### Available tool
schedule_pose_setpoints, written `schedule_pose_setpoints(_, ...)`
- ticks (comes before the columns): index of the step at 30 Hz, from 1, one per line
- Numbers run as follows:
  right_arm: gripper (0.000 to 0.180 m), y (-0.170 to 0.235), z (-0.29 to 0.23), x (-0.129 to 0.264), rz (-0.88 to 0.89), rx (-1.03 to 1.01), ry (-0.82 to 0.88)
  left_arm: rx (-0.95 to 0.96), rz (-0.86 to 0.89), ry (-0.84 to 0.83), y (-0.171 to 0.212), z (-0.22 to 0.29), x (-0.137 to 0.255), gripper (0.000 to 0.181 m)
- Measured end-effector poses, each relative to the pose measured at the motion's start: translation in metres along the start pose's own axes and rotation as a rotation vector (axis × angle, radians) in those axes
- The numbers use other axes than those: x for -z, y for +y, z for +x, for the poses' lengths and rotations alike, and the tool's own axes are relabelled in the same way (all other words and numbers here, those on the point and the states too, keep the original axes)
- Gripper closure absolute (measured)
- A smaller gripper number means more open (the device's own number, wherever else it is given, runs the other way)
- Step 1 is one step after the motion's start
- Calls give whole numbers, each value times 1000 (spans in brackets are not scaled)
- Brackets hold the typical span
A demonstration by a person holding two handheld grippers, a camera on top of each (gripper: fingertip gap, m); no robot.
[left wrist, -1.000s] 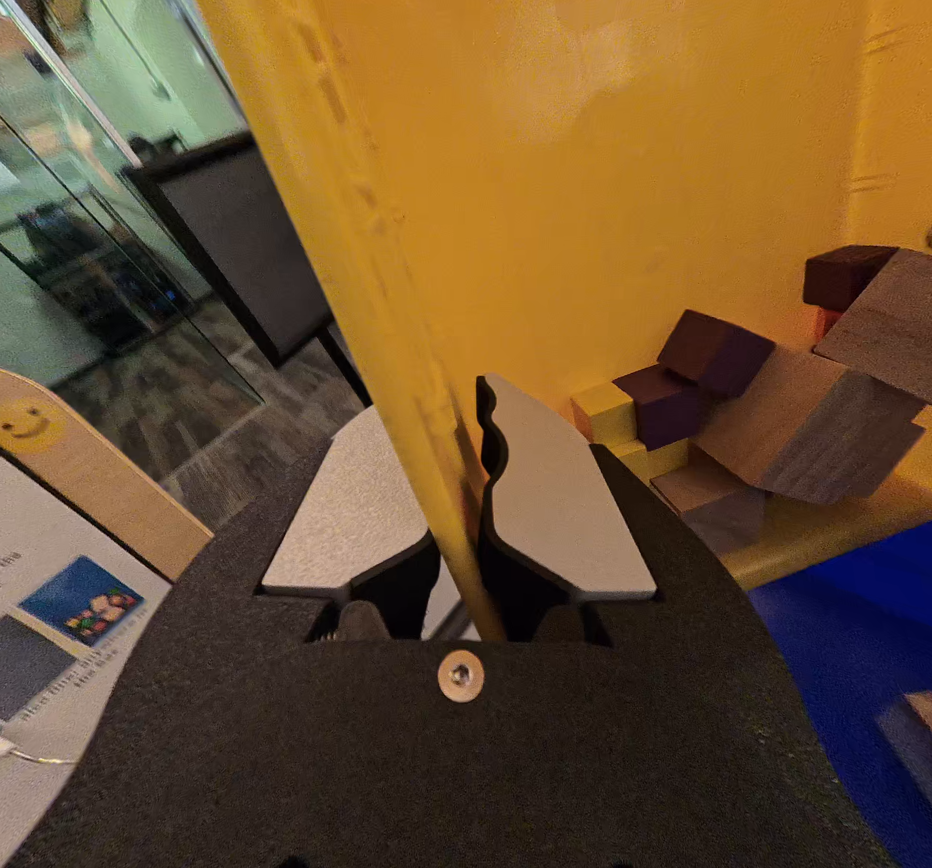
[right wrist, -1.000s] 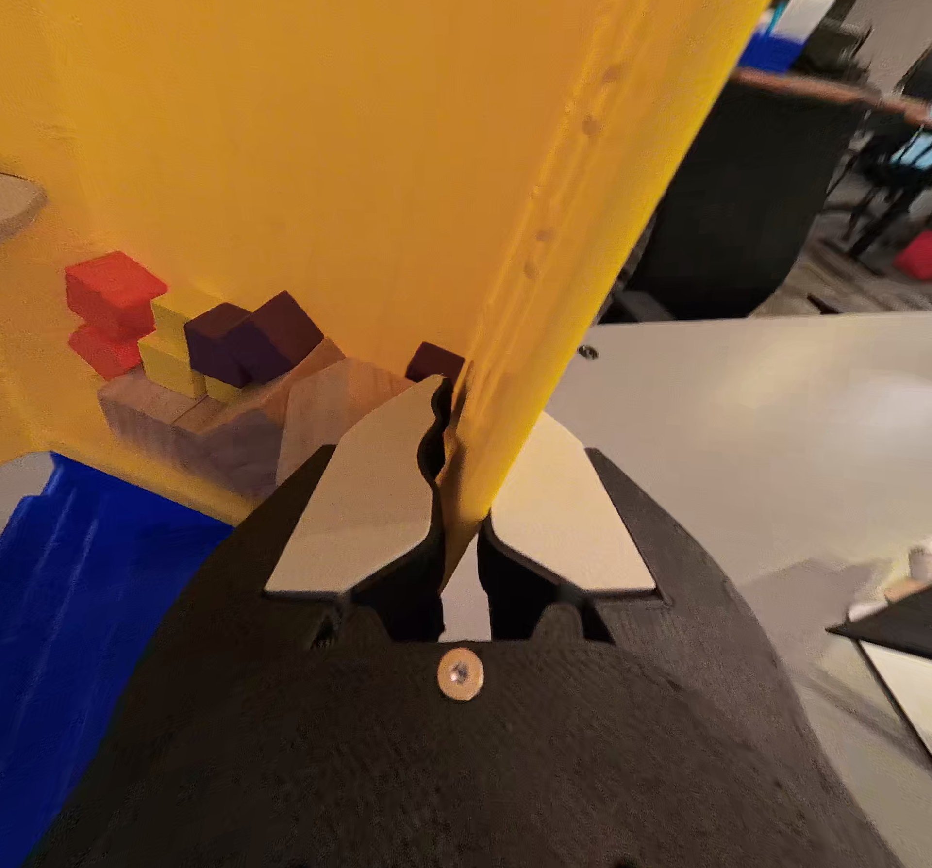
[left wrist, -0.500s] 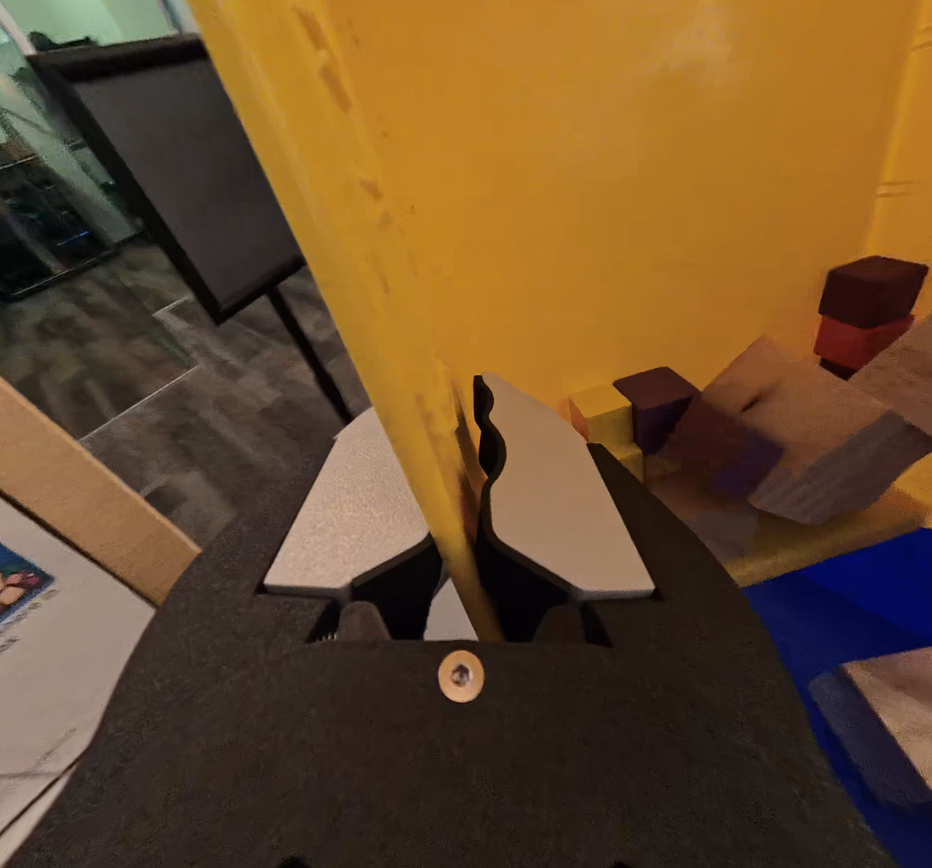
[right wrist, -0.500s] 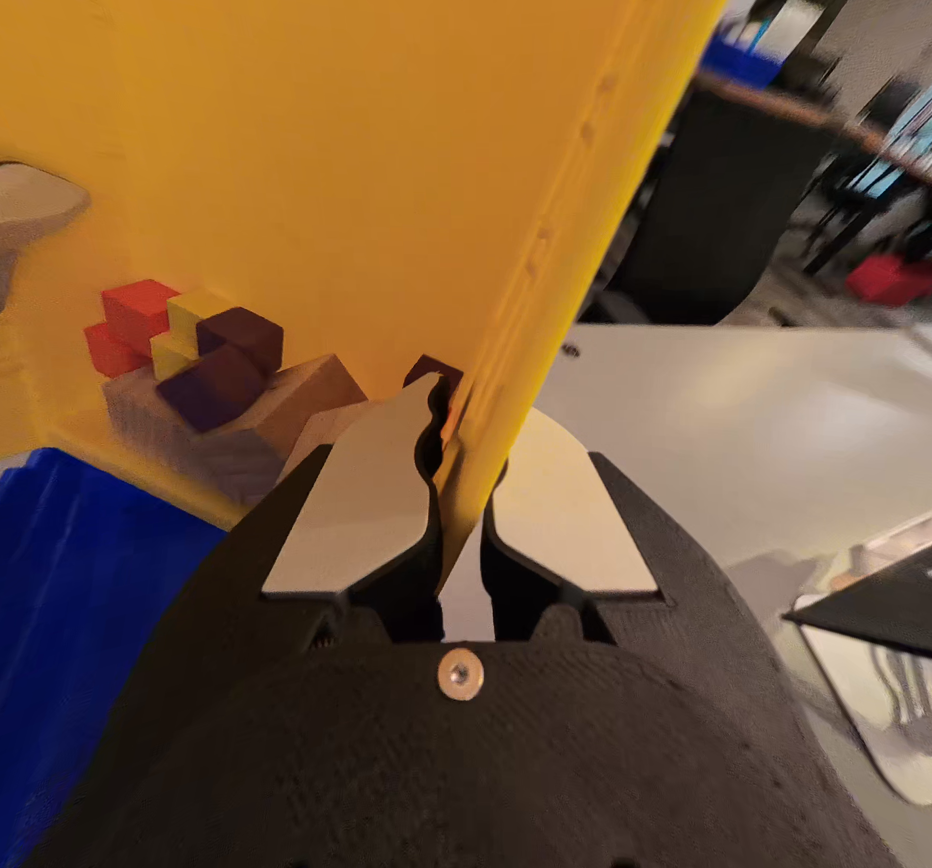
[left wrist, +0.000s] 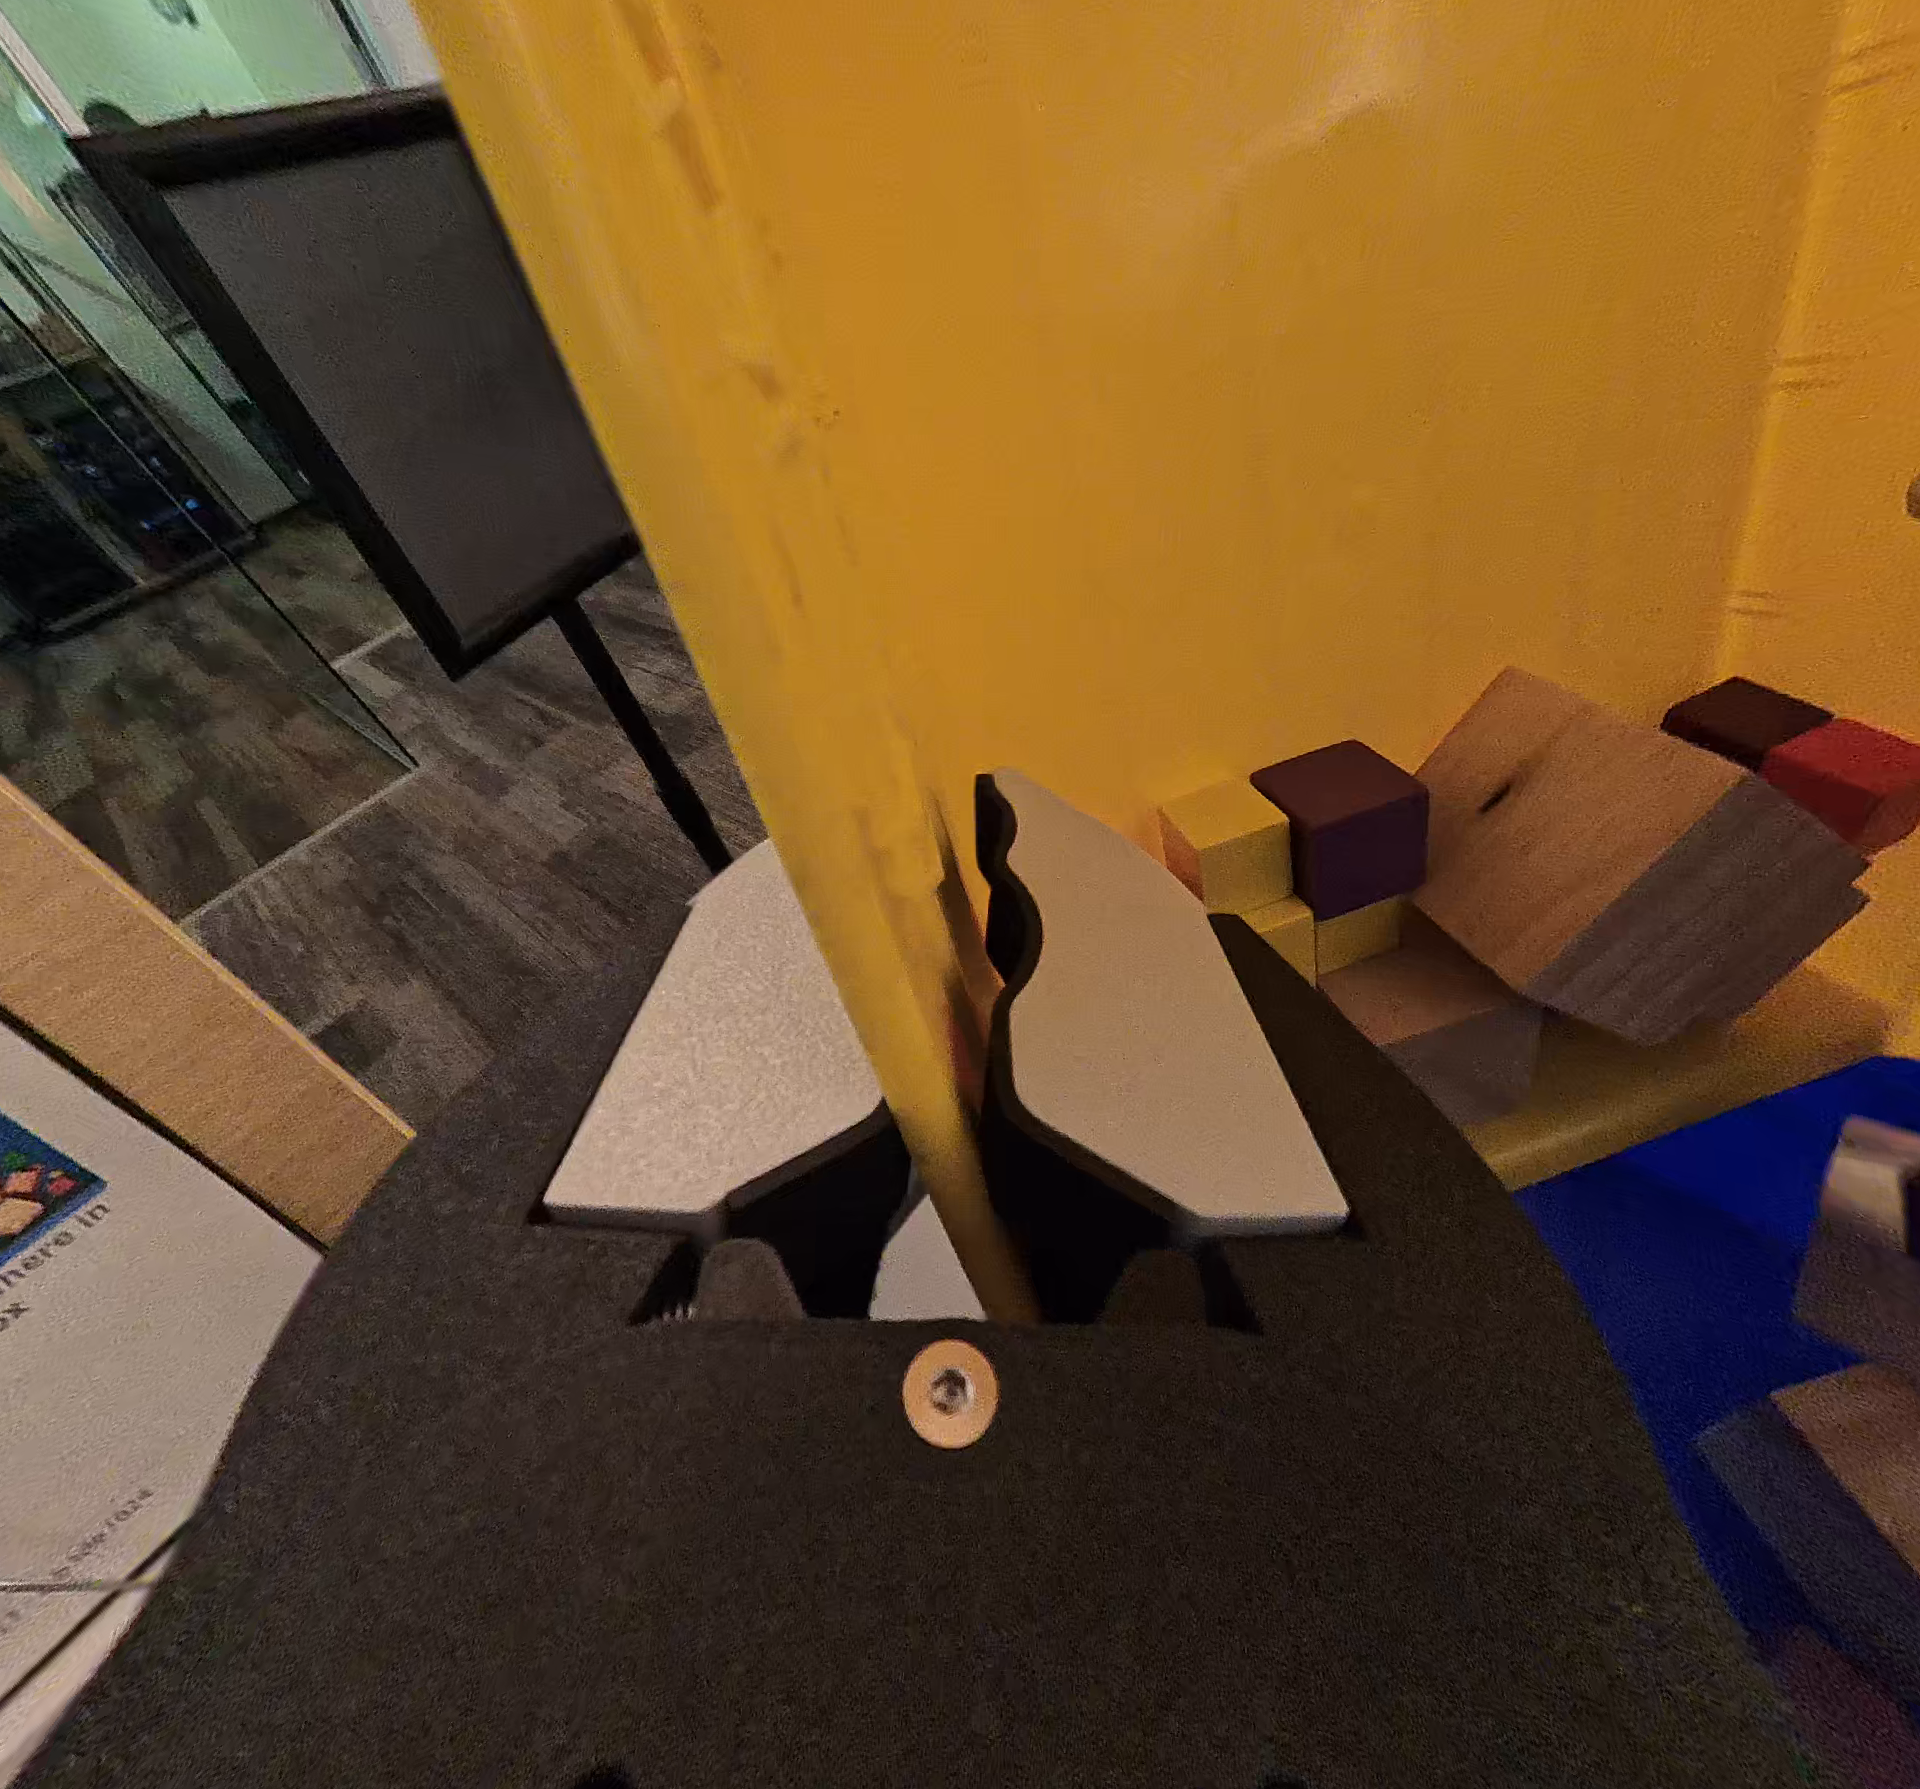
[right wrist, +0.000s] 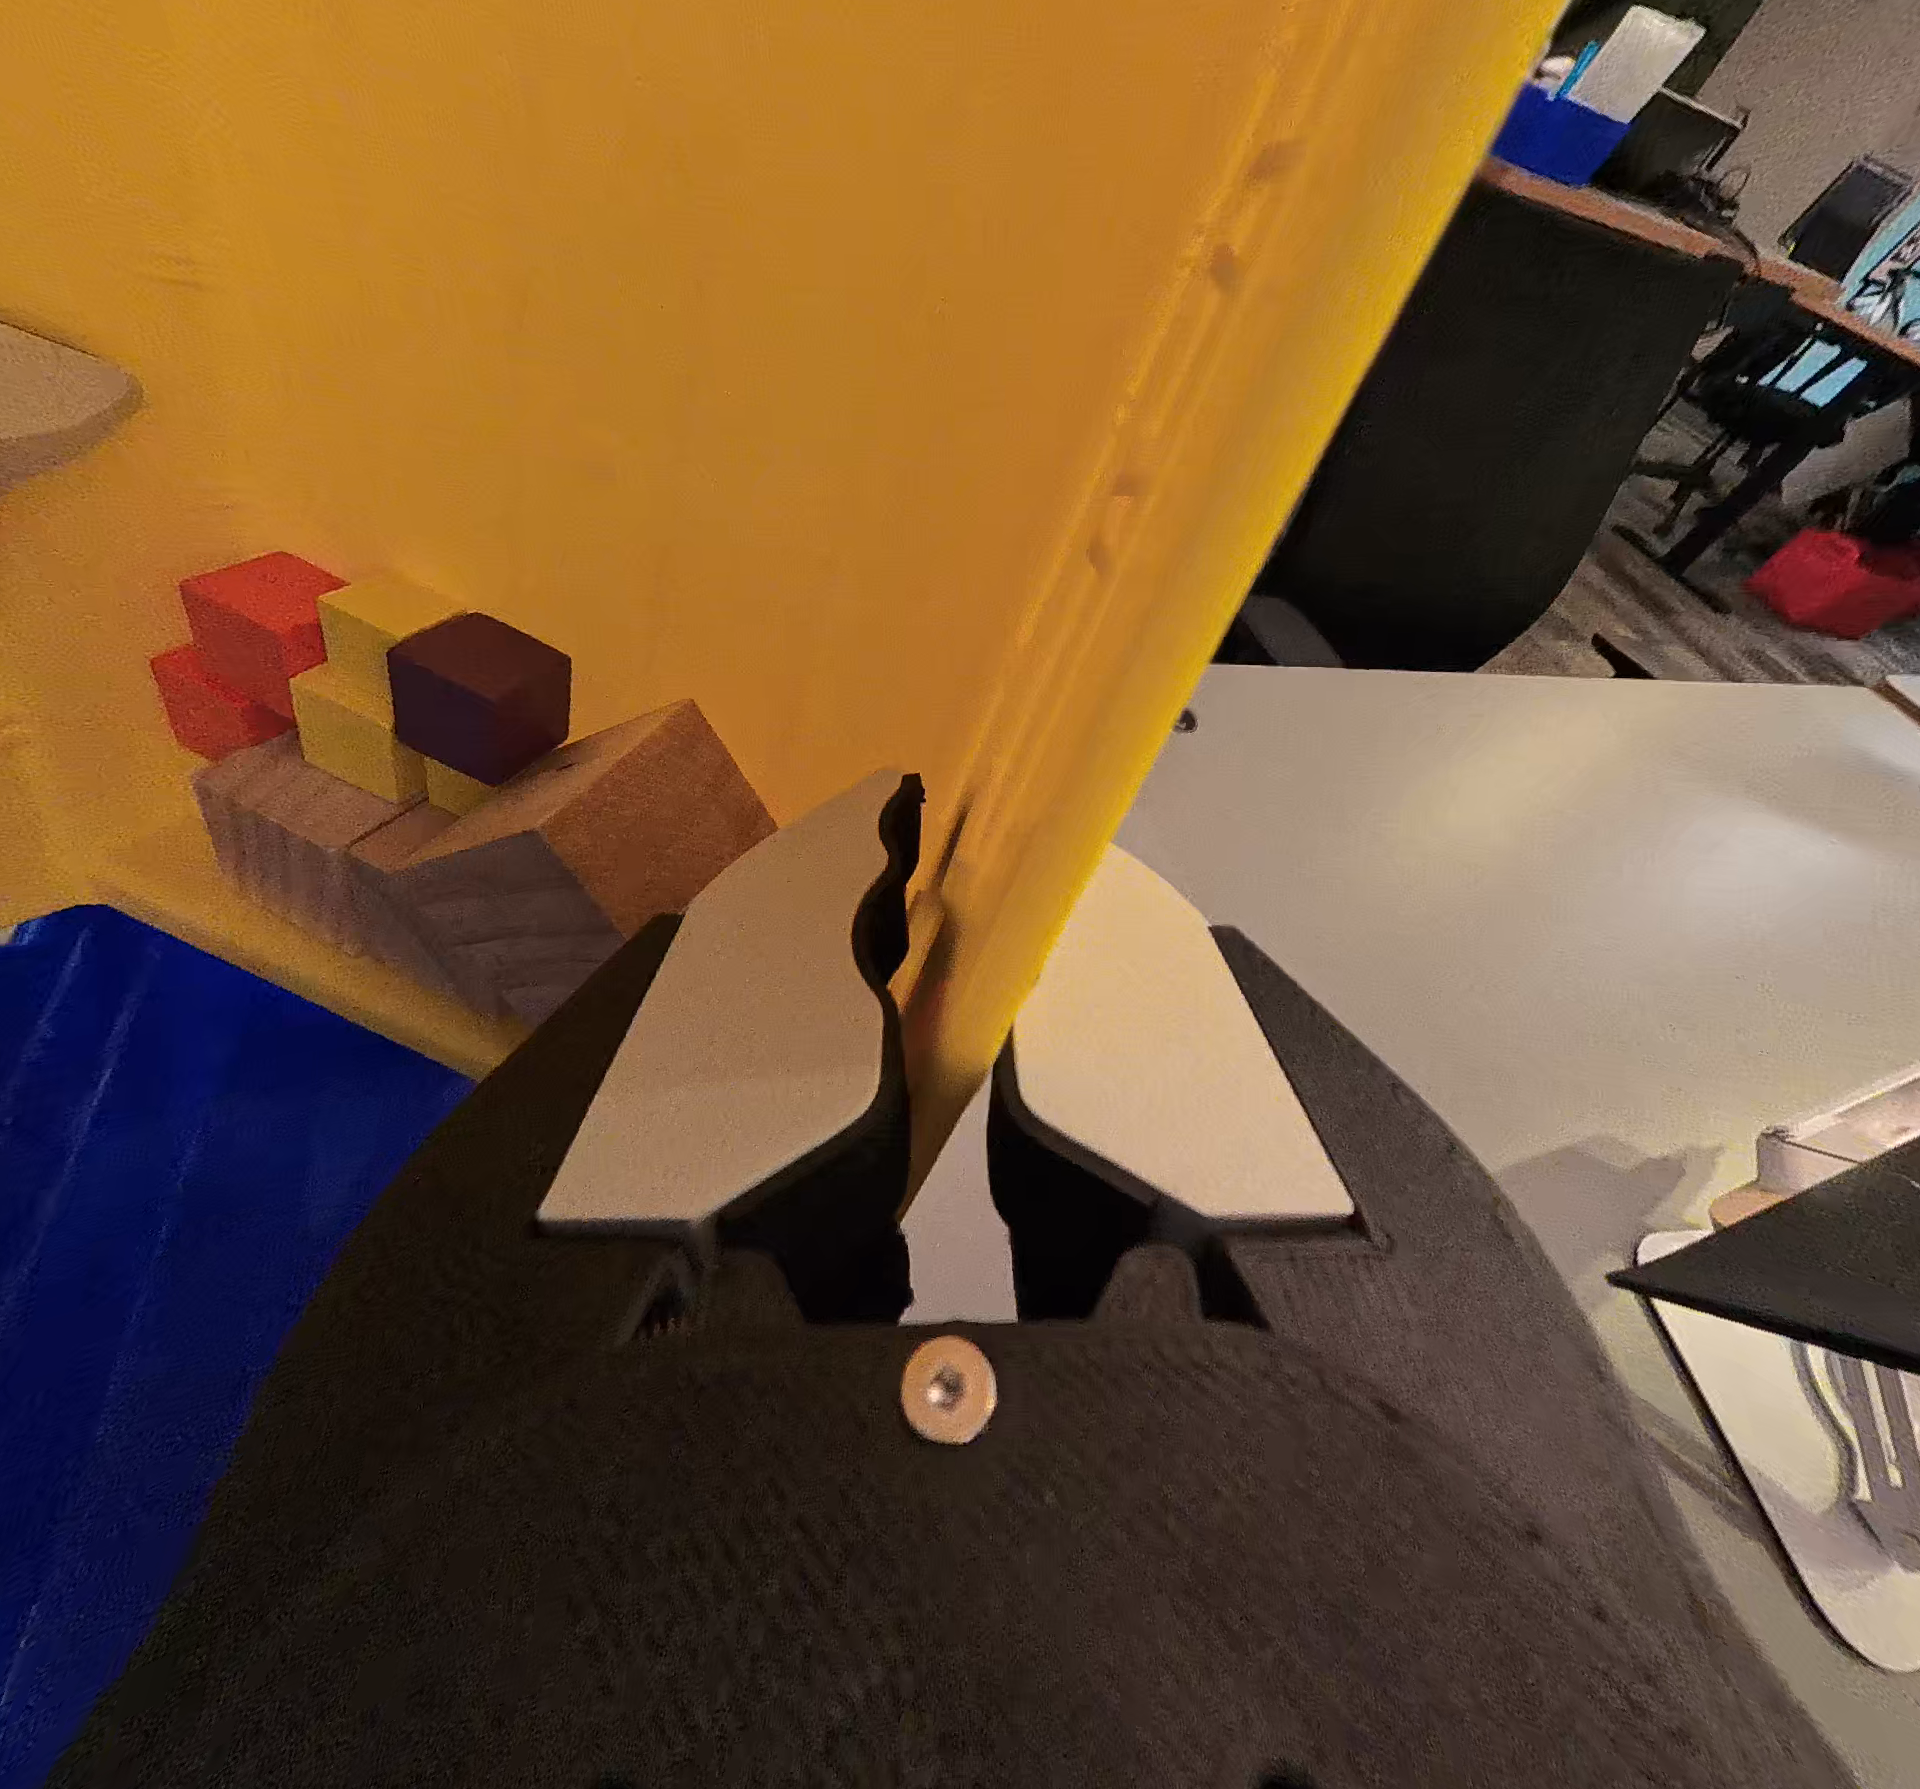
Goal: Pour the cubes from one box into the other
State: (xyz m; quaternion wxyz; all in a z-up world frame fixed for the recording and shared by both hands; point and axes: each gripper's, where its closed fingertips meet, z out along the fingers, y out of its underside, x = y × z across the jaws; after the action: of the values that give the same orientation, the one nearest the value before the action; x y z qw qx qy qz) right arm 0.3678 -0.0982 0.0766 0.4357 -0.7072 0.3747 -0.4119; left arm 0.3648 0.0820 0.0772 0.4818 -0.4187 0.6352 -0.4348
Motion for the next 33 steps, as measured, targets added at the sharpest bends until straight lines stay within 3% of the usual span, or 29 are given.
schedule_pose_setpoints(12,170,-9,3,12,85,52,28,19,78,3,-8,3,7,172)
schedule_pose_setpoints(15,170,-3,0,12,20,15,8,32,14,12,-1,6,4,173)
schedule_pose_setpoints(18,170,-12,1,21,96,54,47,39,97,13,-11,4,10,173)
schedule_pose_setpoints(22,171,-6,1,16,10,7,21,28,5,5,-4,6,7,173)
schedule_pose_setpoints(24,171,-17,2,27,91,51,58,53,95,21,-14,4,13,173)
schedule_pose_setpoints(28,172,-5,1,10,1,-8,20,12,1,-24,-4,2,9,173)
schedule_pose_setpoints(31,173,-16,0,24,95,54,63,55,94,7,-9,2,15,174)
schedule_pose_setpoints(33,172,-8,0,11,65,24,38,-7,64,-40,-8,-1,14,173)
